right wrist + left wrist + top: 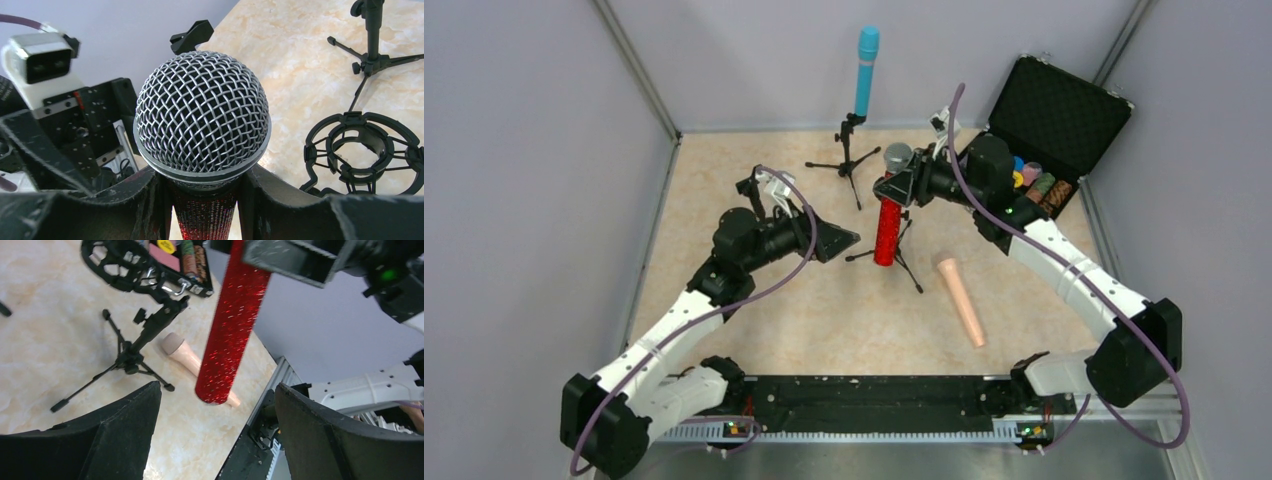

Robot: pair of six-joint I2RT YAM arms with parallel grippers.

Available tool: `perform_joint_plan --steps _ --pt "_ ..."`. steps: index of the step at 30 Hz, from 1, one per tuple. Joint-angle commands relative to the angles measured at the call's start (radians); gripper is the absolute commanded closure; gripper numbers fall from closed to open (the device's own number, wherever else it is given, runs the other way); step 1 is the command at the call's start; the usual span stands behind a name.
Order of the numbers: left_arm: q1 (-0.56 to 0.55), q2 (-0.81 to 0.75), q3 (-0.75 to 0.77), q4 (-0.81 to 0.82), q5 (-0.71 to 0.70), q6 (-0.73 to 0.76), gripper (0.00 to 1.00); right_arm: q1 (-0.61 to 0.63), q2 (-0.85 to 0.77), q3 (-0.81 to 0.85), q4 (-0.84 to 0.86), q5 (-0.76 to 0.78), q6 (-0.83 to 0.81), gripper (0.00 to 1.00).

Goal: Attach the microphones to the stand

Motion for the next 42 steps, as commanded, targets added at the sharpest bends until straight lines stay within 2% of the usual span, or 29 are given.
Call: perform_joint_plan --steps 1,10,15,20,27,42 --pt "-0.008 0.015 0.087 0.095 0.130 0.054 0.12 -0.009 0.005 0.032 0.052 0.000 0.022 1.00" --pt "-0.081 0.098 0.173 0.020 0.090 0.134 0.13 -0.009 0.009 0.041 0.058 0.004 0.046 1.00" --pt "-0.087 0.093 0.177 -0.002 0.044 0.164 0.14 -0.011 0.005 0.056 0.088 -0.014 0.032 1.00" --pt "-0.086 0.076 0.155 -0.066 -0.132 0.187 0.13 -0.040 -0.005 0.067 0.134 -0.035 0.035 1.00" --pt "-0.084 0.126 0.141 -0.179 -0.319 0.132 0.13 -0.135 -0.009 0.047 0.284 -0.066 0.152 1.00" --pt "-0.083 0.263 0.175 -0.252 -0.263 0.095 0.13 -0.168 0.074 0.207 0.167 0.064 0.007 1.00"
